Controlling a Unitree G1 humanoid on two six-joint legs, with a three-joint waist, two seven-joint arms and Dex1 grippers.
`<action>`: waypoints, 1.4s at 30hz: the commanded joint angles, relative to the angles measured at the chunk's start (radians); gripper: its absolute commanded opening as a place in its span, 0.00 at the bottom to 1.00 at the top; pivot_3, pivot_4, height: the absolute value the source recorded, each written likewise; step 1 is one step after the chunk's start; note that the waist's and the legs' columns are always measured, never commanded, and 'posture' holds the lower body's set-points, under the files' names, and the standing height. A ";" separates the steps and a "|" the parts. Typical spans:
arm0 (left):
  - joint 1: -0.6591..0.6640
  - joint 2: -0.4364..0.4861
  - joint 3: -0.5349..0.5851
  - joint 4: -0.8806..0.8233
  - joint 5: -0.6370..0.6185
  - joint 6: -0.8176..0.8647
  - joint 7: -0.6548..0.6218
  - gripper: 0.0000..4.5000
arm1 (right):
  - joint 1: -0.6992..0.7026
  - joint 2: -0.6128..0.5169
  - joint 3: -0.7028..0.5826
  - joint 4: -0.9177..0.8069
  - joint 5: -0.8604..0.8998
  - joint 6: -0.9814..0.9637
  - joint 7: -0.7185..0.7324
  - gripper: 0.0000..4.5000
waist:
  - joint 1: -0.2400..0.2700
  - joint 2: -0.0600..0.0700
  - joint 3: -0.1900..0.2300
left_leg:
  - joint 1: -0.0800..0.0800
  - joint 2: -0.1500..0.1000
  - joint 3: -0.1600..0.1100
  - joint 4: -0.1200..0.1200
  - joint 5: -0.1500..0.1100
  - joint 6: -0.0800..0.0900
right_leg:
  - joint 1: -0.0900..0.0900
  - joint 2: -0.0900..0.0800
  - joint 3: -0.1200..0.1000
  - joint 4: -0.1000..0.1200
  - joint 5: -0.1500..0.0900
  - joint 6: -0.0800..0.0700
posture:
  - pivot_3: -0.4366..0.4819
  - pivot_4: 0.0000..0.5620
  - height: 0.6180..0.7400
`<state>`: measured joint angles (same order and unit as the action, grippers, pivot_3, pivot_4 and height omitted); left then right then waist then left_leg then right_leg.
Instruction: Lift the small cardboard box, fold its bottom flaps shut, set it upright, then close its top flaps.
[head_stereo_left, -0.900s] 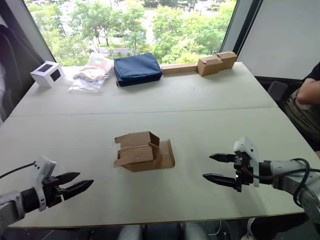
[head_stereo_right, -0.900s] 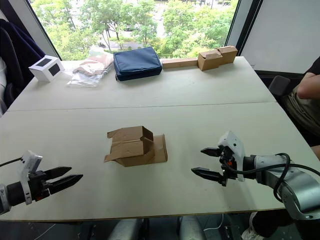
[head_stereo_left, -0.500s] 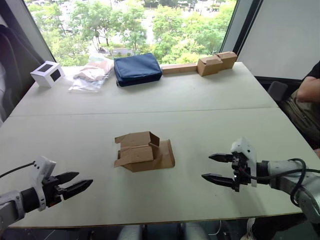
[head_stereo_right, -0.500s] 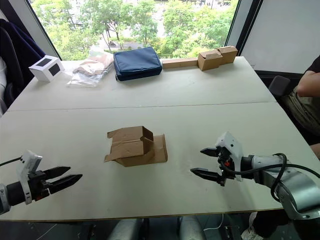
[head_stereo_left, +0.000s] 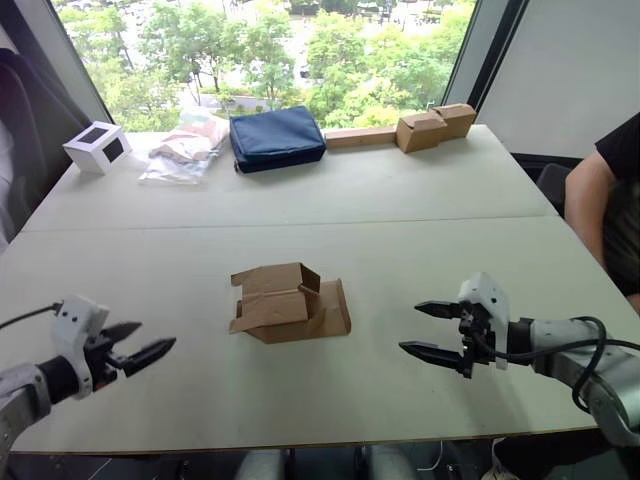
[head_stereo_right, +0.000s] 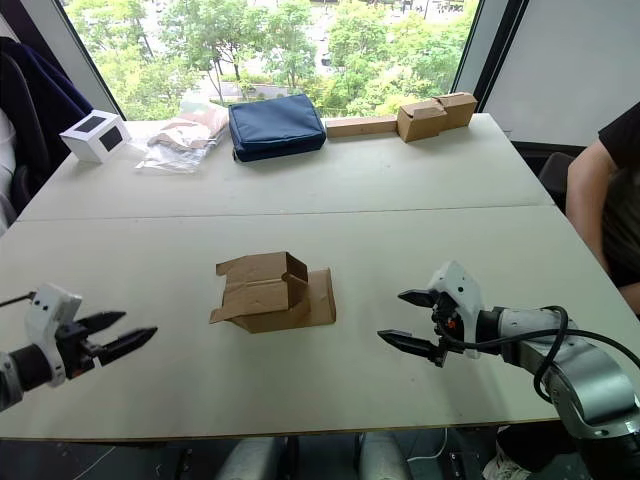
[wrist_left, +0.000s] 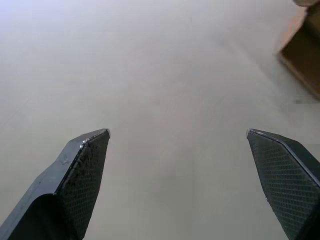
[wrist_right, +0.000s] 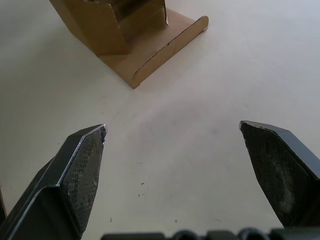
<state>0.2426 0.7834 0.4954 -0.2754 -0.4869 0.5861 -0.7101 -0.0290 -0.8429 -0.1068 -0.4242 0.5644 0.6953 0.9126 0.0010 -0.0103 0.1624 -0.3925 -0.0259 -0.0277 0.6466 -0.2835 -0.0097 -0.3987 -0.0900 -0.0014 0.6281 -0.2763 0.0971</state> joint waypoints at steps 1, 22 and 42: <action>-0.046 0.021 -0.017 0.065 -0.006 0.039 -0.017 1.00 | -0.029 -0.006 -0.040 -0.017 0.023 0.014 -0.012 1.00 | 0.004 0.000 0.000 | 0.000 0.000 0.000 0.000 0.000 0.000 | 0.000 0.000 0.000 0.000 0.000 0.000 | 0.48 0.27 0.98; -0.559 -0.051 -0.119 0.380 -0.528 0.787 -0.192 1.00 | -0.067 0.039 0.050 -0.405 0.183 0.181 -0.186 1.00 | 0.011 -0.001 0.000 | 0.000 0.000 -0.001 0.002 0.000 0.000 | 0.000 0.001 -0.002 0.002 0.002 0.004 | 0.48 0.27 0.98; -0.699 -0.196 -0.240 0.496 -0.495 0.760 -0.209 1.00 | -0.016 0.025 0.105 -0.397 0.112 0.103 -0.204 1.00 | 0.011 -0.001 0.000 | 0.000 -0.001 -0.001 0.003 0.001 0.000 | 0.000 0.002 -0.002 0.003 0.003 0.005 | 0.48 0.27 0.98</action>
<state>-0.4397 0.5861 0.2423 0.2243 -0.9712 1.3489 -0.9097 -0.0532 -0.8059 0.0102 -0.7984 0.6779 0.8229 0.6962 0.0119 -0.0116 0.1620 -0.3929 -0.0266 -0.0289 0.6493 -0.2829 -0.0102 -0.3986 -0.0879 -0.0031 0.6308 -0.2737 0.1017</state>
